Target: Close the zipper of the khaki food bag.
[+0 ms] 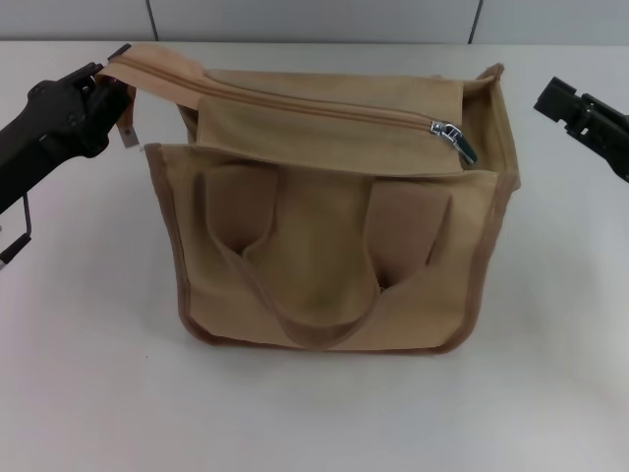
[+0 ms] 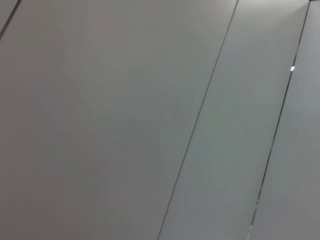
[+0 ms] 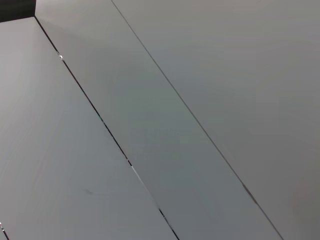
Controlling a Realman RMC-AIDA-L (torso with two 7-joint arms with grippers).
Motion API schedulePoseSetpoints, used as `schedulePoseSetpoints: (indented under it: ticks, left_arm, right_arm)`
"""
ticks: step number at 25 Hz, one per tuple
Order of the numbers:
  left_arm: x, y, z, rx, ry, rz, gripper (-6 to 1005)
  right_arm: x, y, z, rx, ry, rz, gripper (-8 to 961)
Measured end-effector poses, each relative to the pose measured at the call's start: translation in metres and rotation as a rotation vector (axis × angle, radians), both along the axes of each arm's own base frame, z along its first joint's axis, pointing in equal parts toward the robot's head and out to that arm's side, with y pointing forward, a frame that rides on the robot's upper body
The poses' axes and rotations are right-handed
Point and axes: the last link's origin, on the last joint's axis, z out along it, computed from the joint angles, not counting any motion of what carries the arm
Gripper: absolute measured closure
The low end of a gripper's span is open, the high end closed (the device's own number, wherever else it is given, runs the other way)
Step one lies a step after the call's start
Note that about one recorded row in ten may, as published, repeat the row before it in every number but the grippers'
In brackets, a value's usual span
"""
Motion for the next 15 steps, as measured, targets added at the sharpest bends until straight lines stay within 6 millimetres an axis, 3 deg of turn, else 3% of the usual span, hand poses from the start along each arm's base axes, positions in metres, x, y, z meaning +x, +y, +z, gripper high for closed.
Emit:
schedulePoseSetpoints:
  ticks: [2, 5, 8, 15]
  left_arm:
    - [-0.003, 0.0, -0.001, -0.003, 0.022, 0.009, 943]
    - [-0.006, -0.003, -0.005, -0.006, 0.076, -0.002, 860]
    - [-0.02, -0.021, -0.013, 0.056, 0.248, -0.061, 778]
    - [-0.055, -0.056, 0.012, 0.227, 0.308, 0.047, 565]
  right_arm:
    - [-0.001, 0.0, -0.002, 0.0, 0.004, 0.003, 567]
    - [-0.003, 0.0, -0.003, 0.002, 0.003, 0.014, 509]
    - [-0.005, 0.001, -0.004, 0.013, -0.007, 0.033, 450]
    - [-0.01, 0.003, -0.008, 0.016, -0.005, 0.053, 276]
